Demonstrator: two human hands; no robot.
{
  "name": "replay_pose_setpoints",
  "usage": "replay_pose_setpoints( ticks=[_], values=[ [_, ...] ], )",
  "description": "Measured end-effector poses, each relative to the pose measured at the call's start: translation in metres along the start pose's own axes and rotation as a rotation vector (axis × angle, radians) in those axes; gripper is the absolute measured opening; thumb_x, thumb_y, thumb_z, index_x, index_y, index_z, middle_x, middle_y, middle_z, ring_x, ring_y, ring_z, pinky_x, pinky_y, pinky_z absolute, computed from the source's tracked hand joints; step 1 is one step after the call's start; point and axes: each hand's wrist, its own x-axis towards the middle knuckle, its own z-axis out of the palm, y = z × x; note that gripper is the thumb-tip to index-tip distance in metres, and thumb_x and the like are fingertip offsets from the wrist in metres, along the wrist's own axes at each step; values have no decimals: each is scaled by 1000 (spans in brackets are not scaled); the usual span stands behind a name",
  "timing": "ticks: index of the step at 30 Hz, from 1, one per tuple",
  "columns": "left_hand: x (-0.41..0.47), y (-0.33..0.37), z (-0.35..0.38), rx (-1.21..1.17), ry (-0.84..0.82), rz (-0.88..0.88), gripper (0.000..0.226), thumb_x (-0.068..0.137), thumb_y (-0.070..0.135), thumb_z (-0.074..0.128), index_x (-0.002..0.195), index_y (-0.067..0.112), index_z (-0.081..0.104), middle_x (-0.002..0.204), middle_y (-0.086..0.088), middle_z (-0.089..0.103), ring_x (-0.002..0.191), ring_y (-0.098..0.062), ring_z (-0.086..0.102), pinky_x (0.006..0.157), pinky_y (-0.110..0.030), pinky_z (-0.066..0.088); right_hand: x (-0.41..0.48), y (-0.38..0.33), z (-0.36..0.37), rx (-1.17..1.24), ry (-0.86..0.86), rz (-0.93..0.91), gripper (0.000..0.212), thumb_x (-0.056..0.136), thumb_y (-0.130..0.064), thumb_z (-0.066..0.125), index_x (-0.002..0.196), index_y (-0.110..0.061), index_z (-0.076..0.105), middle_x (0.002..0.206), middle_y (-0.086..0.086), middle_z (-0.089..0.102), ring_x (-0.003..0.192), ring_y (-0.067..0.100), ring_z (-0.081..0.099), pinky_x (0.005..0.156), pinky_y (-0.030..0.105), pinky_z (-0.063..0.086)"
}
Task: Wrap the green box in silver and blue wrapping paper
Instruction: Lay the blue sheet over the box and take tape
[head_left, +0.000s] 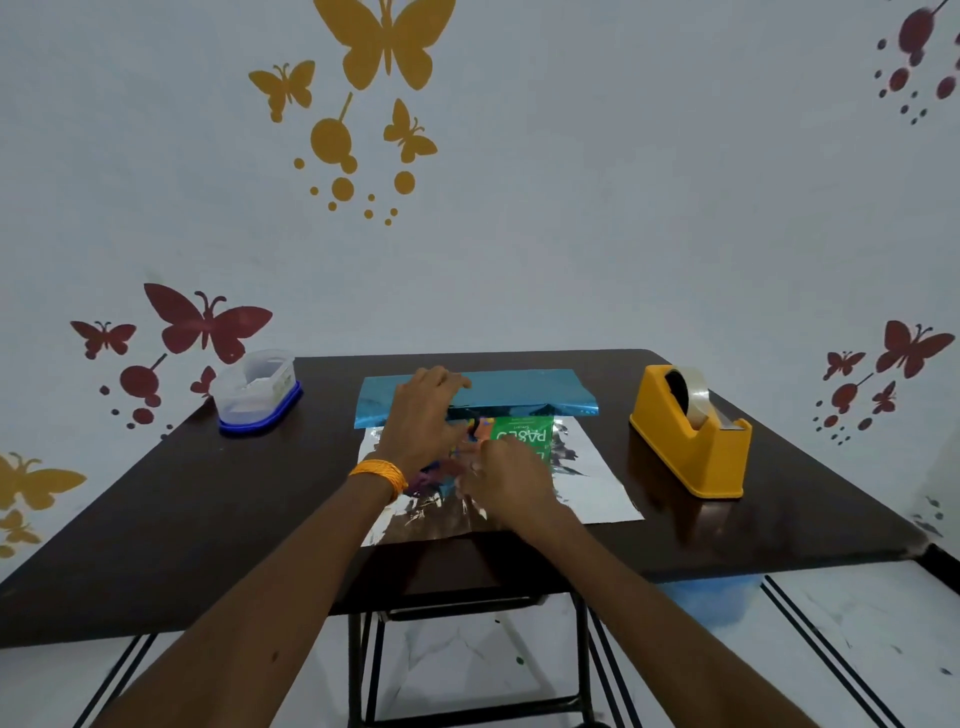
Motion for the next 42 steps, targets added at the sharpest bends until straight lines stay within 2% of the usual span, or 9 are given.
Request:
replay_pose_setpoints(
  ticks=[3, 7, 17, 21, 25, 31, 35, 39, 42],
  values=[
    [2, 1, 4, 50, -9, 20, 55, 71, 16, 79, 123, 17, 61, 112, -3, 57, 105, -24, 50, 83, -40, 41, -13, 2, -2, -65, -11, -55, 38, 89, -38, 64, 116, -11, 69, 113, 17, 59, 111, 34, 53, 88, 38, 47],
    [7, -1, 6, 71, -20, 14, 56, 72, 9, 80, 123, 18, 61, 113, -3, 58, 106, -25, 50, 84, -40, 43, -22, -1, -3, -112, -35, -83, 45, 95, -44, 57, 122, -9, 66, 122, 17, 55, 119, 34, 47, 97, 39, 43],
    [2, -5, 14, 48, -2, -69, 46, 79, 17, 79, 122, 19, 62, 115, -2, 60, 110, -25, 51, 90, -40, 39, -29, -3, -1, -180, 9, -129, 43, 98, -39, 50, 123, -7, 66, 125, 15, 55, 120, 33, 44, 97, 42, 41],
    [-4, 13, 12, 118, 73, -42, 55, 74, 17, 75, 126, 22, 60, 117, 0, 58, 112, -25, 47, 84, -39, 35, -31, 2, -7, -30, 46, -169, 31, 93, -26, 57, 120, -13, 67, 115, 14, 62, 110, 31, 56, 89, 38, 49],
    [-9, 55, 17, -153, 134, -31, 53, 67, -1, 64, 117, 17, 63, 110, -1, 60, 104, -21, 49, 83, -37, 41, -28, 20, -39, -24, 235, -60, 21, 94, -15, 56, 104, -15, 74, 104, 8, 70, 93, 27, 66, 77, 37, 54],
    [-3, 130, 36, -691, 17, -273, 26, 76, -5, 60, 94, 12, 71, 87, -1, 70, 80, -15, 64, 74, -28, 53, -30, 77, -112, -19, 515, 149, 15, 91, -15, 59, 85, -13, 74, 84, 6, 72, 77, 25, 63, 60, 34, 48],
    [8, 179, 58, -792, -144, -246, 22, 80, 4, 67, 101, 11, 70, 90, -6, 71, 83, -20, 66, 77, -34, 56, -35, 128, -149, -53, 674, 209, 17, 91, -21, 60, 89, -14, 74, 92, 8, 71, 91, 31, 63, 69, 41, 56],
    [19, 221, 77, -897, -255, -225, 38, 76, 11, 78, 112, 10, 66, 102, -4, 65, 89, -17, 60, 73, -20, 49, -43, 170, -167, -25, 719, 333, 19, 90, -26, 64, 98, -12, 74, 100, 11, 69, 96, 29, 62, 72, 37, 53],
    [24, 240, 88, -903, -299, -221, 52, 74, 19, 84, 121, 14, 63, 110, -2, 62, 95, -17, 59, 76, -26, 50, -52, 192, -173, 133, 686, 417, 22, 87, -27, 66, 93, -6, 71, 95, 15, 69, 91, 32, 64, 72, 36, 50]
  ],
)
